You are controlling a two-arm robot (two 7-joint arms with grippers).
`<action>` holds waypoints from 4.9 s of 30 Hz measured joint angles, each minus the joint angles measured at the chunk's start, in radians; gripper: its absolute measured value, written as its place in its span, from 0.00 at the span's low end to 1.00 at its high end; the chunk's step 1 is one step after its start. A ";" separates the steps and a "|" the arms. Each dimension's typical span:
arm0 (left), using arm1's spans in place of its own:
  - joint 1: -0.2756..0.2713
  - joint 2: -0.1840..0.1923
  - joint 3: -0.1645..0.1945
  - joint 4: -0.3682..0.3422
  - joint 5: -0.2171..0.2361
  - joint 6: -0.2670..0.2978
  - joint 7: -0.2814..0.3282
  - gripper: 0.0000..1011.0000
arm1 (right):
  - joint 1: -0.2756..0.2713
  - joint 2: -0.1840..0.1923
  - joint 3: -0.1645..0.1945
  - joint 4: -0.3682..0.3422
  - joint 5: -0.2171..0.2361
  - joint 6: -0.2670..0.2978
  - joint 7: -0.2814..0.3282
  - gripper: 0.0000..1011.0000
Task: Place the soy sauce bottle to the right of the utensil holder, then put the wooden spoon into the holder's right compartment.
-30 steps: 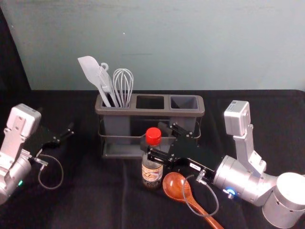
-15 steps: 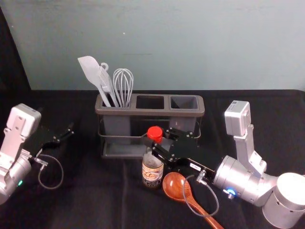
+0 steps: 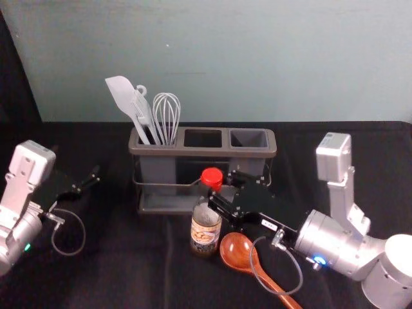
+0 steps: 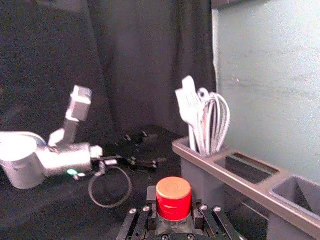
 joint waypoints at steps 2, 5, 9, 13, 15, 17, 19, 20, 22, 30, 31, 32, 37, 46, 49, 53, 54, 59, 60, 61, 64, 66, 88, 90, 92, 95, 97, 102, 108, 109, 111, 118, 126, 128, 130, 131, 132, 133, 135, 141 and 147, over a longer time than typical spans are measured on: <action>0.000 0.000 0.000 0.000 0.000 0.000 0.000 1.00 | -0.018 0.012 0.011 -0.037 0.016 0.011 0.000 0.38; 0.000 0.000 0.000 0.000 0.000 0.000 0.000 1.00 | -0.050 0.039 0.028 -0.102 0.033 0.021 -0.002 0.38; 0.000 0.000 0.000 0.000 0.000 0.000 0.000 1.00 | -0.094 0.074 0.051 -0.171 0.049 0.026 -0.010 0.38; 0.000 0.000 0.000 0.000 0.000 0.000 0.000 1.00 | -0.155 0.119 0.088 -0.234 0.048 0.021 -0.039 0.38; 0.000 0.000 0.000 0.000 0.000 0.000 0.000 1.00 | -0.200 0.146 0.120 -0.265 0.047 0.007 -0.057 0.38; 0.000 0.000 0.000 0.000 0.000 0.000 0.000 1.00 | -0.252 0.174 0.165 -0.293 0.047 -0.013 -0.073 0.38; 0.000 0.000 0.000 0.000 0.000 0.000 0.000 1.00 | -0.285 0.190 0.195 -0.307 0.049 -0.024 -0.081 0.38; 0.000 0.000 0.000 0.000 0.000 0.000 0.000 1.00 | -0.306 0.199 0.215 -0.315 0.050 -0.030 -0.086 0.38; 0.000 0.000 0.000 0.000 0.000 0.000 0.000 1.00 | -0.361 0.224 0.270 -0.340 0.056 -0.049 -0.100 0.38; 0.000 0.000 0.000 0.000 0.000 0.000 0.000 1.00 | -0.472 0.266 0.409 -0.362 0.086 -0.077 -0.112 0.38; 0.000 0.000 0.000 0.000 0.000 0.000 0.000 1.00 | -0.476 0.265 0.425 -0.352 0.093 -0.079 -0.112 0.38; 0.000 0.000 0.000 0.000 0.000 0.000 0.000 1.00 | -0.475 0.260 0.435 -0.339 0.099 -0.079 -0.111 0.38; 0.000 0.000 0.000 0.000 0.000 0.000 0.000 1.00 | -0.433 0.241 0.441 -0.279 0.118 -0.065 -0.100 0.38; 0.000 0.000 0.000 0.000 0.000 0.000 0.000 1.00 | -0.268 0.191 0.393 -0.105 0.134 -0.041 -0.049 0.38; 0.000 0.000 0.000 0.000 0.000 0.000 0.000 1.00 | -0.188 0.161 0.367 -0.012 0.136 -0.054 -0.020 0.38; 0.000 0.000 0.000 0.000 0.000 0.000 0.000 1.00 | -0.112 0.128 0.341 0.087 0.136 -0.082 0.012 0.38; 0.000 0.000 0.000 0.000 0.000 0.000 0.000 1.00 | -0.099 0.122 0.335 0.103 0.135 -0.086 0.017 0.38; 0.000 0.000 0.000 0.000 0.000 0.000 0.000 1.00 | -0.038 0.094 0.302 0.168 0.117 -0.104 0.040 0.38; 0.000 0.000 0.000 0.000 0.000 0.000 0.000 1.00 | -0.033 0.091 0.296 0.171 0.111 -0.105 0.041 0.38; 0.000 0.000 0.000 0.000 0.000 0.000 0.000 1.00 | -0.029 0.089 0.293 0.173 0.106 -0.106 0.040 0.38; 0.000 0.000 0.000 0.000 0.000 0.000 0.000 1.00 | -0.012 0.078 0.273 0.180 0.084 -0.108 0.040 0.38; 0.000 0.000 0.000 0.000 0.000 0.000 0.000 1.00 | -0.001 0.071 0.261 0.184 0.069 -0.109 0.037 0.38; 0.000 0.000 0.000 0.000 0.000 0.000 0.000 1.00 | 0.062 0.028 0.219 0.252 0.007 -0.129 0.036 0.38; 0.000 0.000 0.000 0.000 0.000 0.000 0.000 1.00 | 0.067 0.024 0.218 0.259 0.007 -0.131 0.038 0.38; 0.000 0.000 0.000 0.000 0.000 0.000 0.000 1.00 | 0.070 0.021 0.218 0.265 0.006 -0.131 0.039 0.38; 0.000 0.000 0.000 0.000 0.000 0.000 0.000 1.00 | 0.071 0.019 0.218 0.269 0.003 -0.132 0.038 0.38; 0.000 0.000 0.000 0.000 0.000 0.000 0.000 1.00 | 0.071 0.019 0.219 0.269 0.002 -0.132 0.038 0.38; 0.000 0.000 0.000 0.000 0.000 0.000 0.000 1.00 | 0.071 0.019 0.223 0.272 -0.002 -0.132 0.034 0.38; 0.000 0.000 0.000 0.000 0.000 0.000 0.000 1.00 | 0.082 0.015 0.221 0.294 -0.011 -0.132 0.033 0.38; 0.000 0.000 0.000 0.000 0.000 0.000 0.000 1.00 | 0.084 0.015 0.220 0.296 -0.012 -0.132 0.033 0.38; 0.000 0.000 0.000 0.000 0.000 0.000 0.000 1.00 | 0.090 0.012 0.218 0.307 -0.014 -0.131 0.036 0.38; 0.000 0.000 0.000 0.000 0.000 0.000 0.000 1.00 | 0.100 0.007 0.216 0.321 -0.013 -0.124 0.041 0.38; 0.000 0.000 0.000 0.000 0.000 0.000 0.000 1.00 | 0.114 -0.003 0.208 0.341 -0.016 -0.122 0.041 0.38; 0.000 0.000 0.000 0.000 0.000 0.000 0.000 1.00 | 0.114 -0.003 0.208 0.340 -0.016 -0.122 0.041 0.38; 0.000 0.000 0.000 0.000 0.000 0.000 0.000 1.00 | 0.114 -0.002 0.208 0.340 -0.016 -0.122 0.041 0.38; 0.000 0.000 0.000 0.000 0.000 0.000 0.000 1.00 | 0.114 -0.002 0.208 0.340 -0.016 -0.121 0.041 0.38; 0.000 0.000 0.000 0.000 0.000 0.000 0.000 1.00 | 0.114 -0.002 0.208 0.340 -0.017 -0.121 0.041 0.38; 0.000 0.000 0.000 0.000 0.000 0.000 0.000 1.00 | 0.113 -0.002 0.208 0.339 -0.017 -0.121 0.041 0.38; 0.000 0.000 0.000 0.000 0.000 0.000 0.000 1.00 | 0.113 -0.002 0.209 0.338 -0.017 -0.121 0.041 0.39; 0.000 0.000 0.000 0.000 0.000 0.000 0.000 1.00 | 0.111 -0.001 0.208 0.338 -0.017 -0.118 0.042 0.53; 0.000 0.000 0.000 0.000 0.000 0.000 0.000 1.00 | 0.111 -0.001 0.209 0.337 -0.017 -0.118 0.042 0.73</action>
